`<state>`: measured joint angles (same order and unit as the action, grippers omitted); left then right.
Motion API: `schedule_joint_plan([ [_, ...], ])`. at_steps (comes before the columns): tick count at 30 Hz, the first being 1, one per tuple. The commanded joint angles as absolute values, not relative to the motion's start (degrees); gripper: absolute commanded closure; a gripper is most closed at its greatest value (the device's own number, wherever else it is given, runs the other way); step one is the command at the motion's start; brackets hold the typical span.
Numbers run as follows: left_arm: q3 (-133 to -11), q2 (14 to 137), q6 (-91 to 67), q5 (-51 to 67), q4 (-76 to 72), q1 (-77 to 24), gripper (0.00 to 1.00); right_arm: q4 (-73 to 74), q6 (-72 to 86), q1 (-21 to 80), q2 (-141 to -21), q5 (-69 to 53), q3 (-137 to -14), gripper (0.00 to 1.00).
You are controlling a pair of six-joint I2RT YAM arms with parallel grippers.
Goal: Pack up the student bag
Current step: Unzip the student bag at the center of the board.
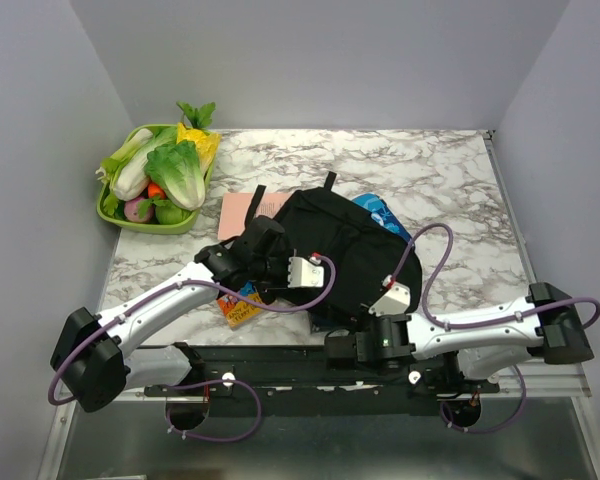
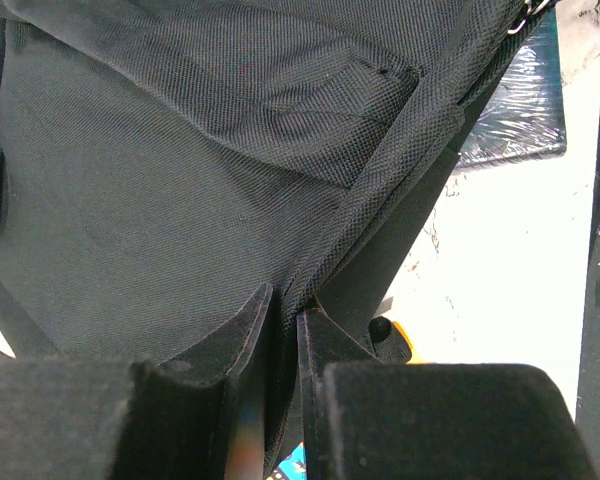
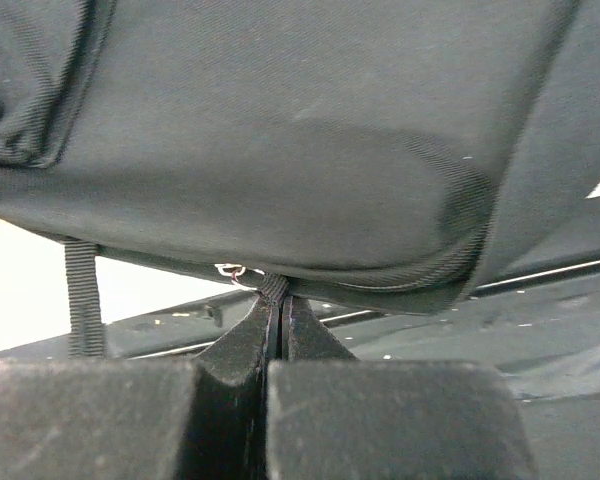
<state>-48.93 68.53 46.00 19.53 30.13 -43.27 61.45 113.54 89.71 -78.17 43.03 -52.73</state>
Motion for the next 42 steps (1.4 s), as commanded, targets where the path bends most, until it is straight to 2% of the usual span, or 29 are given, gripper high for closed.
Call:
schedule_joint_plan([
  [1,-48.2,67.0,46.4,17.9,30.9,-42.8,0.79,69.6,131.4,90.7,-74.5,45.6,-50.6,1.0],
  [12,-46.0,66.3,47.6,16.1,29.4,-40.5,0.78,83.6,137.9,93.9,-69.4,42.4,-49.5,0.99],
  [17,-43.5,65.7,48.2,15.1,27.2,-39.3,0.77,85.0,137.8,94.0,-65.8,43.4,-48.0,1.0],
  [19,-43.2,65.3,47.8,14.9,26.6,-38.6,0.67,83.8,135.9,94.0,-66.0,44.8,-48.5,0.99],
  [20,-43.1,65.0,47.0,14.9,26.5,-38.6,0.51,81.8,132.9,94.0,-66.4,45.3,-48.8,0.99],
  [22,-43.7,63.7,45.8,14.9,27.3,-38.5,0.41,80.1,130.7,94.0,-68.3,46.2,-49.7,0.99],
  [23,-44.4,63.0,45.1,16.4,28.6,-38.5,0.29,78.2,128.7,94.0,-68.9,46.5,-50.5,1.0],
  [24,-45.4,62.3,43.3,17.7,30.1,-38.5,0.24,77.0,127.6,94.0,-69.3,46.7,-50.8,1.0],
  [26,-49.7,60.3,40.6,24.3,35.9,-38.6,0.13,72.9,125.2,94.0,-69.3,47.5,-50.5,1.0],
  [30,-55.8,60.6,31.0,34.7,41.4,-38.7,0.11,66.7,123.7,94.0,-66.4,48.5,-47.7,1.0],
  [33,-53.8,60.1,22.6,39.4,37.1,-39.2,0.11,62.0,122.3,94.0,-62.6,49.1,-45.0,0.99],
  [36,-52.0,61.8,15.4,40.9,31.7,-40.0,0.12,58.1,120.6,94.0,-60.2,49.5,-43.9,0.99],
  [42,-51.1,65.9,12.0,41.0,25.5,-44.0,0.15,57.8,121.1,94.0,-60.7,48.7,-44.7,0.99],
])
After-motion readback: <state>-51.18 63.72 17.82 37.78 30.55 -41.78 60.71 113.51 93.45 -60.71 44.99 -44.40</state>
